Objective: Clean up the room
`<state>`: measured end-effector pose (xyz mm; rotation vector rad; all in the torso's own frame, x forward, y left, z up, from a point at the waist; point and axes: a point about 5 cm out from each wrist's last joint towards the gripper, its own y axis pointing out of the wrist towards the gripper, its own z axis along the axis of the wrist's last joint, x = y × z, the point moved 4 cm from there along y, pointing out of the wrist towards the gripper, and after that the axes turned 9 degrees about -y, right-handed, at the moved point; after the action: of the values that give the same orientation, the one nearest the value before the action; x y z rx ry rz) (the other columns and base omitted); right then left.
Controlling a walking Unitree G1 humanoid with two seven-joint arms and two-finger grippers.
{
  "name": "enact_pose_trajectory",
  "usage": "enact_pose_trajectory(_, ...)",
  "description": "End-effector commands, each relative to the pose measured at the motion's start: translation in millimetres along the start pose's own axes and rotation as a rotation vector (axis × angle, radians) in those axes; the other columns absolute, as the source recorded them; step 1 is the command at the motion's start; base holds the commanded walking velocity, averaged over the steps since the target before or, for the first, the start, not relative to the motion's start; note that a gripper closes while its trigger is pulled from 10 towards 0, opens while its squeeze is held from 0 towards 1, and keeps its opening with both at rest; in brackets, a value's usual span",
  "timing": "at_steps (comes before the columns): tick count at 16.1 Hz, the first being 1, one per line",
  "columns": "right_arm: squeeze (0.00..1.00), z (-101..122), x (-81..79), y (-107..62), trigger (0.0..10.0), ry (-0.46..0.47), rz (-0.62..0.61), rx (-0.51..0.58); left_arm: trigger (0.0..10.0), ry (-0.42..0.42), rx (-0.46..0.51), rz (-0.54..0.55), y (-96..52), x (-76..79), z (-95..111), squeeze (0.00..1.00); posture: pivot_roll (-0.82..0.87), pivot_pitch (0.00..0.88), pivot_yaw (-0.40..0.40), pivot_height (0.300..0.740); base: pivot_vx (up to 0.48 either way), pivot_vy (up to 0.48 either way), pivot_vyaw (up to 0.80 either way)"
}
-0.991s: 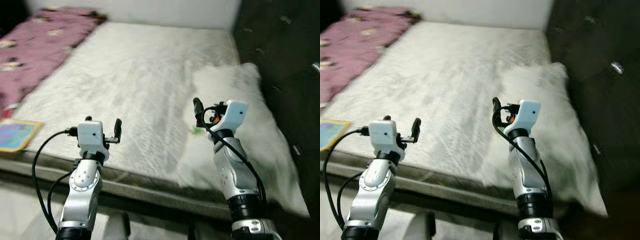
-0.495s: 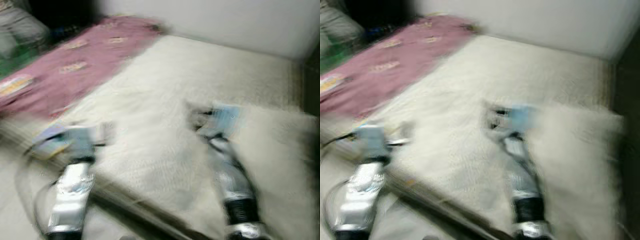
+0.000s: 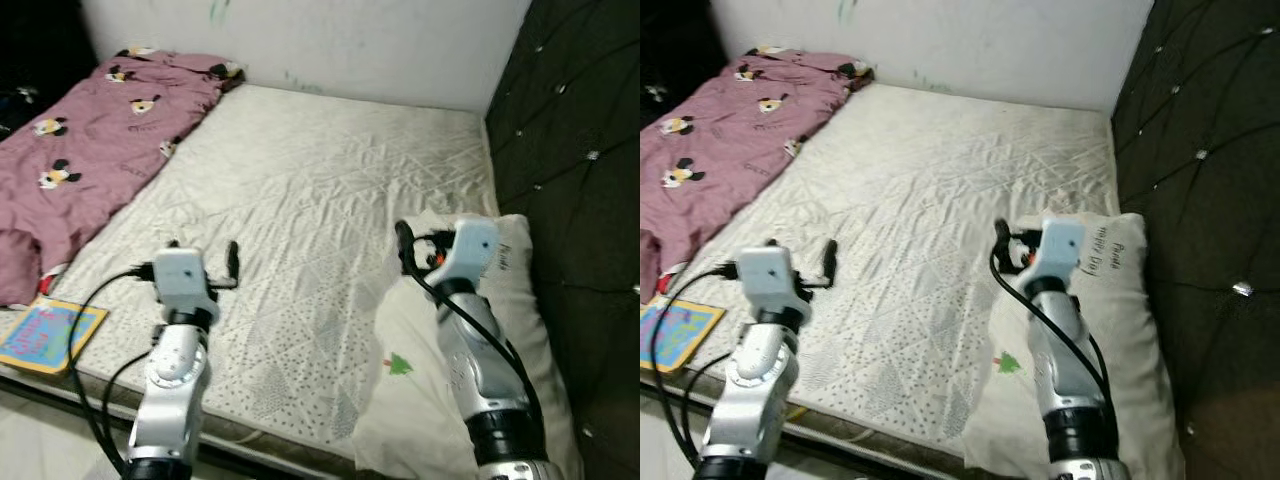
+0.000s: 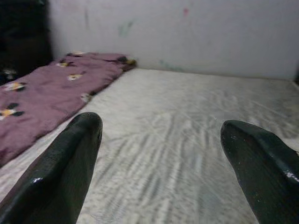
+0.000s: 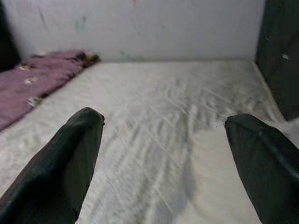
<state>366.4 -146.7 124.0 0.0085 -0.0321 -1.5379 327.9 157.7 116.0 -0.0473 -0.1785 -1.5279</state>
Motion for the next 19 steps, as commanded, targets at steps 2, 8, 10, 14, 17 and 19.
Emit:
enact_pose_trajectory(2, 0.00, 9, 2.4, -1.4, 10.0, -0.030, -0.002, 0.034, 10.0, 0.005, -0.012, -0.008, -5.4, -1.5, -1, 0.00, 0.02, 0.000, -0.009, 0.740, 0.000, 0.000, 0.00)
enact_pose_trajectory(8, 0.00, 10, 19.5, 6.2, 10.0, -0.045, -0.089, 0.006, 10.0, -0.003, -0.037, -0.021, -12.4, 1.4, -4, 0.00, 0.02, 0.000, -0.008, 0.740, 0.000, 0.000, 0.00)
enact_pose_trajectory(10, 0.00, 6, 24.1, 4.1, 10.0, -0.025, -0.117, -0.024, 10.0, -0.022, -0.048, -0.013, -12.7, -1.0, -5, 0.00, 0.02, 0.000, -0.009, 0.740, 0.000, 0.000, -0.66)
enact_pose_trajectory(14, 0.00, 3, 19.7, 1.5, 10.0, -0.031, -0.108, -0.028, 10.0, -0.034, -0.050, -0.036, -14.7, 5.0, -5, 0.00, 0.02, 0.000, -0.013, 0.740, 0.000, 0.216, -0.80)
enact_pose_trajectory(17, 0.00, 6, 17.7, 3.6, 10.0, -0.033, -0.102, -0.025, 10.0, -0.037, -0.057, -0.037, -14.9, 5.9, -5, 0.00, 0.02, 0.000, -0.015, 0.740, 0.000, 0.290, -0.47)
enact_pose_trajectory(19, 0.00, 6, 17.8, 4.2, 10.0, -0.036, -0.100, -0.026, 10.0, -0.029, -0.056, -0.037, -14.3, 5.8, -4, 0.00, 0.02, 0.000, -0.016, 0.740, 0.000, 0.141, 0.00)
